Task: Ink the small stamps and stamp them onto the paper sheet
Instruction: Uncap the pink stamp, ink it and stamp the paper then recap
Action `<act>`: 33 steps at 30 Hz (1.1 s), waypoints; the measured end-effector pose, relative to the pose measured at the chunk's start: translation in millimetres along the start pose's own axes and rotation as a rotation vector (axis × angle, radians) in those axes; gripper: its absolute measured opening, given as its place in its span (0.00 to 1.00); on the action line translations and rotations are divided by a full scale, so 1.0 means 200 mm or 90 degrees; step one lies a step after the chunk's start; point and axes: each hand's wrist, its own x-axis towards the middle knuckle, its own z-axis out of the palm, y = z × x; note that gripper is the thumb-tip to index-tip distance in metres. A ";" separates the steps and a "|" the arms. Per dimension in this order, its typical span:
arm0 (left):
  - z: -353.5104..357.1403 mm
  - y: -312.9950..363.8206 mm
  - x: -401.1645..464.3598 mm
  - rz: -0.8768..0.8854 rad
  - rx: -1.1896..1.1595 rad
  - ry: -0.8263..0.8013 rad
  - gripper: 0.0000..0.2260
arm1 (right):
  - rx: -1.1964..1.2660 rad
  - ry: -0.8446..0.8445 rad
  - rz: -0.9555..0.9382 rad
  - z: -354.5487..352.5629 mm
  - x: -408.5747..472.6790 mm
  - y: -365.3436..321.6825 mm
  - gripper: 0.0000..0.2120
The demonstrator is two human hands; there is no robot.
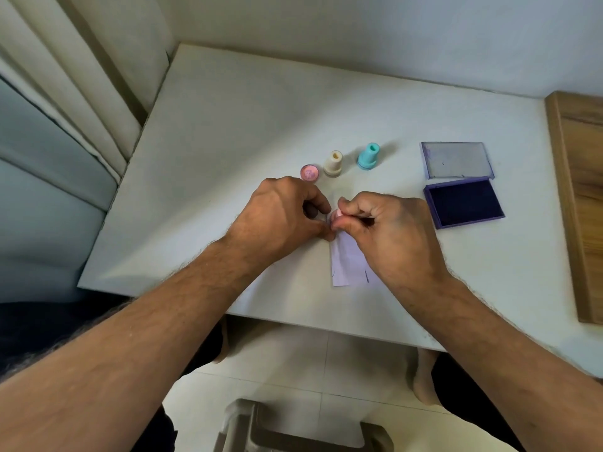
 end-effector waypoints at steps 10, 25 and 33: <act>-0.02 0.03 0.02 -0.030 0.010 -0.033 0.12 | -0.042 0.002 -0.098 0.02 -0.01 0.04 0.05; -0.03 0.06 0.02 -0.011 0.049 -0.041 0.13 | -0.021 -0.029 -0.055 0.00 0.01 0.01 0.02; -0.03 0.06 0.04 -0.027 0.060 -0.055 0.14 | 0.467 0.038 0.375 -0.09 0.06 0.02 0.10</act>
